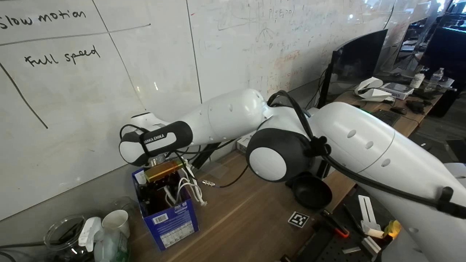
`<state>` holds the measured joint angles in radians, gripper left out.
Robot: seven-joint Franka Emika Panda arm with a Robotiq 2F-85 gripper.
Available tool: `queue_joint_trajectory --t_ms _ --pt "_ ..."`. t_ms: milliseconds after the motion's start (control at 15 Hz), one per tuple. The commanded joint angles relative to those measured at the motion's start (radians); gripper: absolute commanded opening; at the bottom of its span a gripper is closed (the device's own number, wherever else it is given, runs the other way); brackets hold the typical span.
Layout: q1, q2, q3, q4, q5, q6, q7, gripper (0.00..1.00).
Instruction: Put the white object in the blue box
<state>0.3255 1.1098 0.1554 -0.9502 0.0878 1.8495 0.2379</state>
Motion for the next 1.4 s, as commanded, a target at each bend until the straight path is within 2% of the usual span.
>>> queue_joint_trajectory --t_ms 0,400,800,1067,1333 --pt "0.002 -0.072 -0.007 -0.027 -0.005 0.017 0.023 1.00" --pt "-0.019 -0.210 -0.014 -0.087 0.003 0.069 0.063 1.00" --pt "-0.034 -0.349 -0.065 -0.219 -0.034 0.132 0.101 1.00" --pt "-0.033 -0.380 -0.109 -0.322 -0.078 0.161 0.093 1.00" --pt "-0.027 -0.362 -0.140 -0.377 -0.069 0.289 0.223 1.00"
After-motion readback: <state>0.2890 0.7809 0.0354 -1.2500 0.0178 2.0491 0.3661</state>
